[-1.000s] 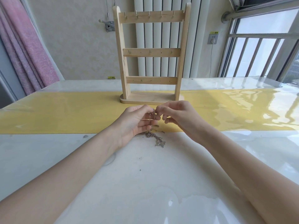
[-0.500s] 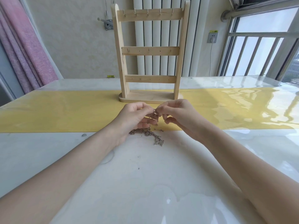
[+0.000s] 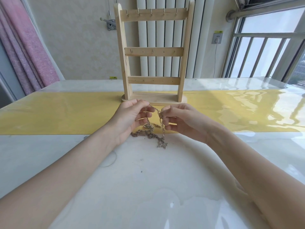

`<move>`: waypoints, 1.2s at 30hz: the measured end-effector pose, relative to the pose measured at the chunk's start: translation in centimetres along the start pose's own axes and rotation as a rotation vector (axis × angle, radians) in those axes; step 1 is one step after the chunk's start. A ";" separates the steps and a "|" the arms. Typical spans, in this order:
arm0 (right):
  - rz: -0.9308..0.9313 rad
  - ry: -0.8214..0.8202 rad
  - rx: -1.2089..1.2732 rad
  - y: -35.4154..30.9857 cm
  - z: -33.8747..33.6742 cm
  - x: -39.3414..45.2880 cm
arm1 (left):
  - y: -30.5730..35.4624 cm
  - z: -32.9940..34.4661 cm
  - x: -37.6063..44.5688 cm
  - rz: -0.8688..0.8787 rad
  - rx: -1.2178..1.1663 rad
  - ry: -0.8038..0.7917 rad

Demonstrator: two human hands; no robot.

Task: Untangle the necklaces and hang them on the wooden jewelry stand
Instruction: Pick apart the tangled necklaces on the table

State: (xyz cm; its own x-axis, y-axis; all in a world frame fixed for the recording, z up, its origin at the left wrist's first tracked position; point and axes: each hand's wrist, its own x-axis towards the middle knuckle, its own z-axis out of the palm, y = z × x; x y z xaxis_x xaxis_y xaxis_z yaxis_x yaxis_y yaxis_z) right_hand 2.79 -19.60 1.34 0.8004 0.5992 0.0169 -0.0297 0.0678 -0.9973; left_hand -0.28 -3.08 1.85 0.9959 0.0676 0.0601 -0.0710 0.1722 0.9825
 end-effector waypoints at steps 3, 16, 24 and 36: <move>0.024 0.138 0.145 -0.1 -0.1 0.2 | -0.1 -0.3 0.3 0.017 -0.030 0.070; -0.104 0.410 0.159 0.4 -1.1 0.5 | -0.4 -0.6 0.8 0.073 -0.051 0.231; -0.145 0.456 0.078 0.3 -0.8 0.4 | -0.4 -0.5 0.8 0.054 -0.060 0.260; -0.065 0.148 0.204 -0.2 -0.2 0.4 | -1.0 0.7 -0.4 0.211 0.441 -0.034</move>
State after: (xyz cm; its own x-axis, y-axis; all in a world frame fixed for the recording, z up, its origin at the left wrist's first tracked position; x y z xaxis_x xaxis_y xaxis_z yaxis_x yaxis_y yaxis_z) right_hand 3.20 -19.53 1.49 0.8832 0.4658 0.0549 -0.0832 0.2708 -0.9590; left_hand -0.54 -3.95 0.96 0.9642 0.0229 0.2641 -0.2479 -0.2752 0.9289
